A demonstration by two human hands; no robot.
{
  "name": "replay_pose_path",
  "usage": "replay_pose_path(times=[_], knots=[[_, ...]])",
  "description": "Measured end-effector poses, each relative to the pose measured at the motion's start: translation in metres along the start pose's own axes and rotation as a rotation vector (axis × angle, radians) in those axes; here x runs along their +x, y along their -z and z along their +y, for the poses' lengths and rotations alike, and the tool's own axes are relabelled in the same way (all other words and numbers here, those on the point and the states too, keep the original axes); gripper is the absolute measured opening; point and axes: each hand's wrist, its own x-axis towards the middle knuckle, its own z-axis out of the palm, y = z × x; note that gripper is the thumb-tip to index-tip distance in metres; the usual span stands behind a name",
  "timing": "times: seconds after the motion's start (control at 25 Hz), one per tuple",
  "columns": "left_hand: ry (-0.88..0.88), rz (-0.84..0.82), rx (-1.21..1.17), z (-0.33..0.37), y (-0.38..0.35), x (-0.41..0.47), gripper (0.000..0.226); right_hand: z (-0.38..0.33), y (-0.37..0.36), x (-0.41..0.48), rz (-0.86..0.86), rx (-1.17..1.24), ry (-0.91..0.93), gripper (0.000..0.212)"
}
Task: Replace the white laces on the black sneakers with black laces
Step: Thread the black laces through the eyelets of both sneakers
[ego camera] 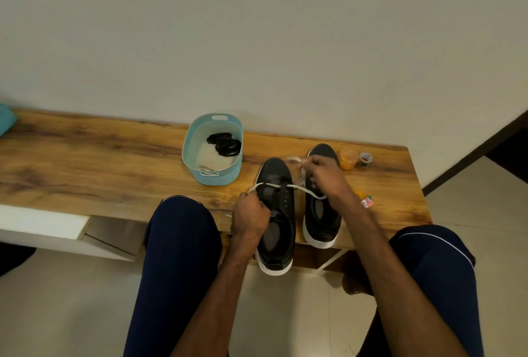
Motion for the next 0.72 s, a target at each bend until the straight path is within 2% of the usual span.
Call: replay_pose_path(times=[0.04,0.2,0.32,0.4,0.48,0.6,0.72], knots=[[0.0,0.003,0.005,0.001,0.0,-0.001,0.022,-0.004,0.012,0.002,-0.006,0.013,-0.026,0.023],[-0.074,0.095,0.093,0.007,-0.004,-0.01,0.04,-0.013,0.018,0.004,-0.132,-0.258,-0.012,0.023],[-0.172,0.13,0.161,0.007,-0.007,-0.007,0.046,-0.016,0.005,0.006,-0.092,-0.095,0.065,0.017],[-0.24,0.109,0.233,0.01,-0.008,0.002,0.045,-0.015,0.004,0.008,-0.098,0.0,0.091,0.039],[-0.309,0.046,0.32,0.016,-0.009,0.015,0.046,-0.01,0.004,0.006,-0.093,-0.123,0.104,0.051],[-0.329,-0.108,0.388,0.024,-0.014,0.031,0.05,0.002,0.002,-0.003,-0.088,-0.377,0.057,0.033],[-0.338,-0.145,0.446,0.026,-0.017,0.041,0.045,0.014,-0.009,-0.014,-0.202,-0.546,-0.032,0.021]])
